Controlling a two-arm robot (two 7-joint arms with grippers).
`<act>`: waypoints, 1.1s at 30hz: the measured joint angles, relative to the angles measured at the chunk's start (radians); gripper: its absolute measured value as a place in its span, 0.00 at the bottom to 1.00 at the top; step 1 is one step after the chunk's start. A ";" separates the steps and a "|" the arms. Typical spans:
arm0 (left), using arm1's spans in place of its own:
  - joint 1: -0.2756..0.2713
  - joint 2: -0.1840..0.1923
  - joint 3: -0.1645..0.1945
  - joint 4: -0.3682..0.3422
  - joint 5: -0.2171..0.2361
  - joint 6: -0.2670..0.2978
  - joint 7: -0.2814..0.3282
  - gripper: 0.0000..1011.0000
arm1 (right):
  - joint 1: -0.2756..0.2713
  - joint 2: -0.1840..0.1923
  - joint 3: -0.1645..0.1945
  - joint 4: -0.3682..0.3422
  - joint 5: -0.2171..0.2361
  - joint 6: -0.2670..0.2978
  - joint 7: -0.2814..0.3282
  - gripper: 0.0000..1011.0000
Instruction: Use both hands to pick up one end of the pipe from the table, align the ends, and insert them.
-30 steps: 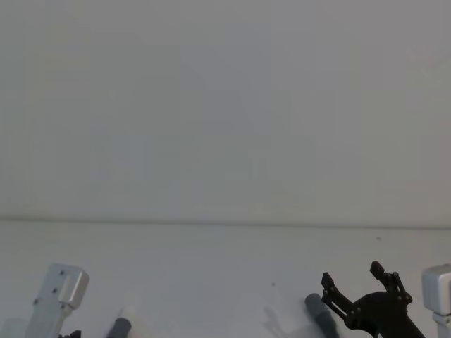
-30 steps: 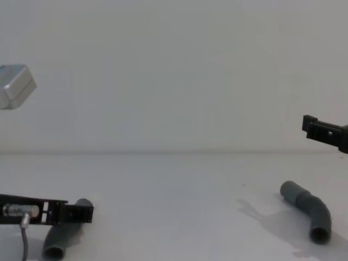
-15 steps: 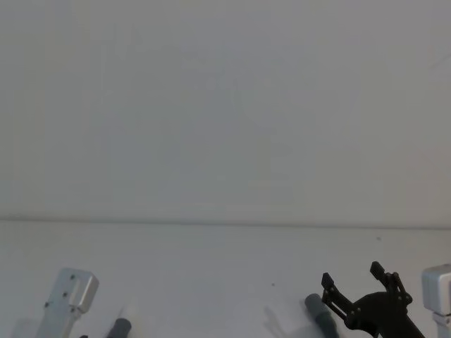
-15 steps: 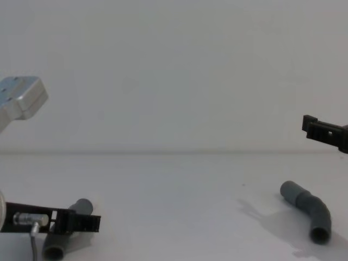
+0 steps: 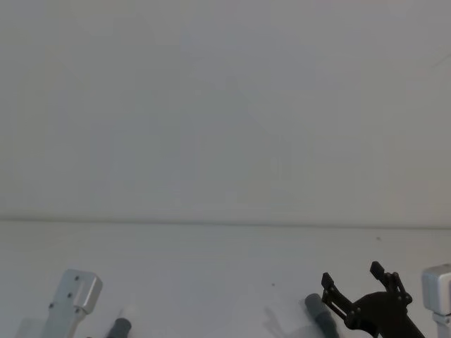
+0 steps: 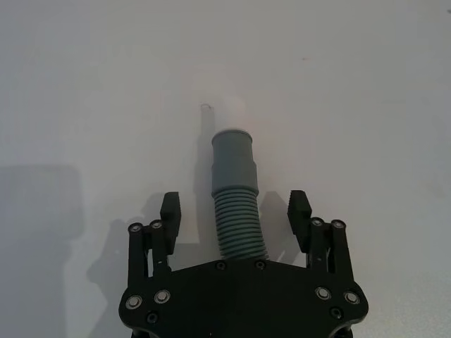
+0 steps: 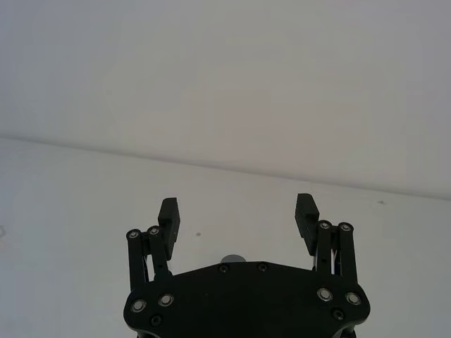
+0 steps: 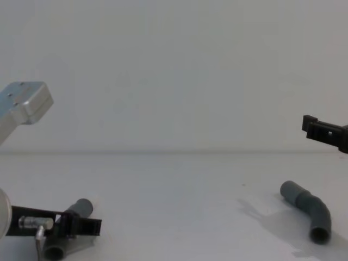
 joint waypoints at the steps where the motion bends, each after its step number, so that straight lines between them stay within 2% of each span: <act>1: 0.000 0.000 0.000 0.001 0.000 0.000 0.000 0.91 | 0.000 0.000 0.000 0.000 0.000 0.000 0.000 0.99; 5: -0.001 -0.001 0.000 0.002 0.002 0.000 0.000 0.80 | 0.000 0.000 0.000 0.000 0.000 0.000 0.000 0.99; 6: -0.002 -0.001 0.000 0.003 0.003 0.001 0.001 0.80 | 0.000 0.000 0.000 0.000 0.000 0.000 0.000 0.99; 7: -0.002 -0.001 0.000 0.003 0.003 0.001 0.001 0.74 | 0.000 0.000 0.000 0.000 0.000 0.000 0.000 0.99; 9: -0.002 -0.002 0.000 0.004 0.004 0.001 0.001 0.70 | 0.000 0.000 0.000 0.000 0.000 0.000 0.000 0.99; 10: -0.002 -0.002 0.000 0.004 0.004 0.001 0.001 0.65 | 0.000 0.000 0.000 0.000 0.000 0.000 0.000 0.99; 12: -0.002 -0.002 0.000 0.004 0.004 0.001 0.001 0.62 | 0.000 0.000 0.000 0.000 0.000 0.000 0.000 0.99; 13: -0.003 -0.003 0.000 0.005 0.005 0.001 0.001 0.55 | 0.000 0.000 0.000 0.000 0.000 0.000 0.000 0.99; 16: -0.003 -0.003 0.000 0.005 0.005 0.001 0.001 0.48 | 0.000 0.000 0.000 0.000 0.000 0.000 0.000 0.99; 17: -0.003 -0.004 0.001 0.005 0.005 0.001 0.001 0.42 | 0.000 0.000 0.000 0.000 0.000 0.000 0.000 0.99; 21: -0.003 -0.004 0.001 0.006 0.005 0.002 0.000 0.32 | 0.000 0.000 0.000 0.000 0.000 0.000 0.000 0.99; 33: -0.004 -0.005 0.002 0.007 0.005 0.003 0.000 0.30 | 0.000 0.000 0.000 0.000 0.000 0.000 0.000 0.99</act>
